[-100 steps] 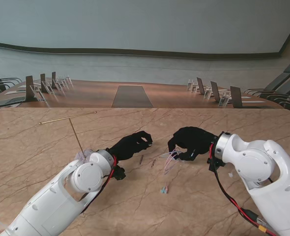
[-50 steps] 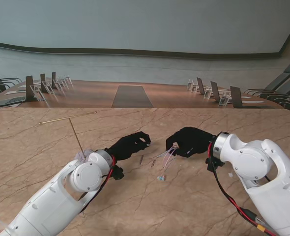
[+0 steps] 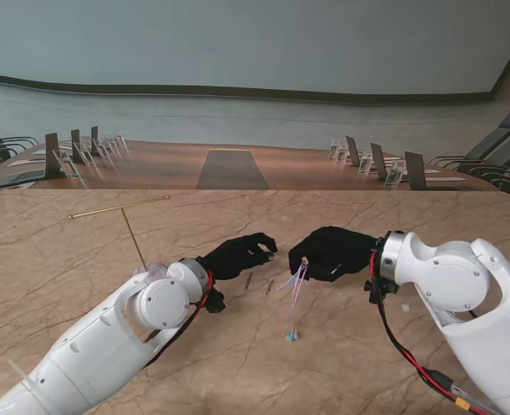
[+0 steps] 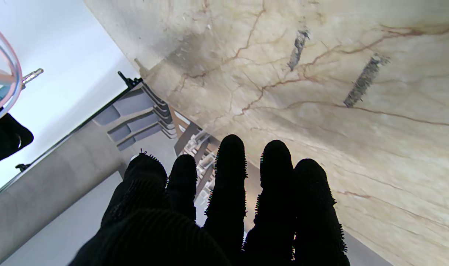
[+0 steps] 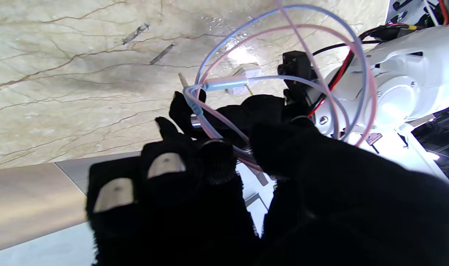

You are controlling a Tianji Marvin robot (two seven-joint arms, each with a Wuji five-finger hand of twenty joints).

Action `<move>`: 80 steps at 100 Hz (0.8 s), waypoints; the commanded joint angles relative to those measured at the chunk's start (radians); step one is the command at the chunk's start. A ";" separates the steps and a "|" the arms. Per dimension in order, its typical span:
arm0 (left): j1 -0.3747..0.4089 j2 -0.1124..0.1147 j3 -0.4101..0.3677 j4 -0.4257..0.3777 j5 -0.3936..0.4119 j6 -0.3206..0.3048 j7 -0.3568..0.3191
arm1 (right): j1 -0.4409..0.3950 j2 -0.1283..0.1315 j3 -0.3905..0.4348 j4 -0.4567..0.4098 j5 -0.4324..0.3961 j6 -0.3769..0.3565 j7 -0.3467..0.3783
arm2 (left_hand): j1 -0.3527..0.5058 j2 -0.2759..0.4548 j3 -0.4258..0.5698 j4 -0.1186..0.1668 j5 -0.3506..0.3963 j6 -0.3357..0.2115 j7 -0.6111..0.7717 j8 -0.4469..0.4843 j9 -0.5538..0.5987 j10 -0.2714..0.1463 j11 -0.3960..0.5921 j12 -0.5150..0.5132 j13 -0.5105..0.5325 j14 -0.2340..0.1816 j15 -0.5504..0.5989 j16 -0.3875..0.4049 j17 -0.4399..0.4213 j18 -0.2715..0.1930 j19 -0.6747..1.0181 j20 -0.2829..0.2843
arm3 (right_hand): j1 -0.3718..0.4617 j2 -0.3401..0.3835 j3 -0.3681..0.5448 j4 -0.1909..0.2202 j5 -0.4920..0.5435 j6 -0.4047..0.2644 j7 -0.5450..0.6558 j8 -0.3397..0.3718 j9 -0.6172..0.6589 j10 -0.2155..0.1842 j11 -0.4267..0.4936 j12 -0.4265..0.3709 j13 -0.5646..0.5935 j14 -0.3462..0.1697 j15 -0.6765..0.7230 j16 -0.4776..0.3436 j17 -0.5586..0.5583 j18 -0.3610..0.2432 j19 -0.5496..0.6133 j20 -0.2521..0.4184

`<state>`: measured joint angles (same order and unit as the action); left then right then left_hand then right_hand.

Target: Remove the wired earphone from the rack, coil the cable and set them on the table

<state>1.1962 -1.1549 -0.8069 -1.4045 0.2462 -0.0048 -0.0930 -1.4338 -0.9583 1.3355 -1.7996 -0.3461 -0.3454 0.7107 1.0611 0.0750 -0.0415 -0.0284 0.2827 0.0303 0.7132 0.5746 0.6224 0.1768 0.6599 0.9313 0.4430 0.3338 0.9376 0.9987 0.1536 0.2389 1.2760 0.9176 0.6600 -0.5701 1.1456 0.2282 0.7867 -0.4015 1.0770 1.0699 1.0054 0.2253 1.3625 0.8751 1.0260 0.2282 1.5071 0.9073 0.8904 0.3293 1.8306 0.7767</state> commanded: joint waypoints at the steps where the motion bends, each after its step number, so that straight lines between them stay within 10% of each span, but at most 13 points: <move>1: -0.006 -0.014 0.014 0.004 0.001 -0.010 -0.010 | 0.000 0.002 -0.005 -0.016 0.009 -0.006 0.005 | 0.004 0.008 -0.004 -0.037 -0.023 -0.049 -0.049 -0.016 -0.006 -0.033 0.038 0.025 0.023 -0.023 0.024 0.017 0.009 -0.025 0.044 0.007 | -0.029 0.037 0.011 0.036 0.002 0.001 0.083 0.019 0.005 0.055 0.056 -0.008 -0.009 0.122 0.052 0.018 -0.008 -0.128 0.097 0.024; 80: 0.000 -0.002 0.075 -0.062 -0.025 -0.041 -0.066 | 0.044 -0.003 -0.087 0.034 0.081 0.051 0.020 | -0.043 0.018 -0.010 -0.045 0.008 -0.078 -0.102 -0.008 0.018 -0.030 0.026 0.006 0.036 -0.008 0.012 0.001 0.010 -0.008 0.034 0.003 | -0.040 0.025 0.024 0.074 -0.004 0.009 0.095 -0.013 0.024 0.060 0.059 -0.021 0.015 0.121 0.059 0.009 0.016 -0.114 0.098 0.034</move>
<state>1.1876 -1.1555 -0.7403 -1.4560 0.2258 -0.0431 -0.1505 -1.3937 -0.9552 1.2557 -1.7727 -0.2652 -0.2989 0.7299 1.0464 0.0756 -0.0434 -0.0284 0.2843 -0.0021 0.6386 0.5631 0.6232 0.1753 0.6601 0.9400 0.4557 0.3338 0.9405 1.0000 0.1684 0.2389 1.2762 0.9180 0.6510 -0.5592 1.1572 0.2775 0.7775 -0.3908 1.1082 1.0580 1.0048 0.2263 1.3635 0.8658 1.0253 0.2293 1.5071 0.9084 0.8893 0.3293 1.8306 0.7867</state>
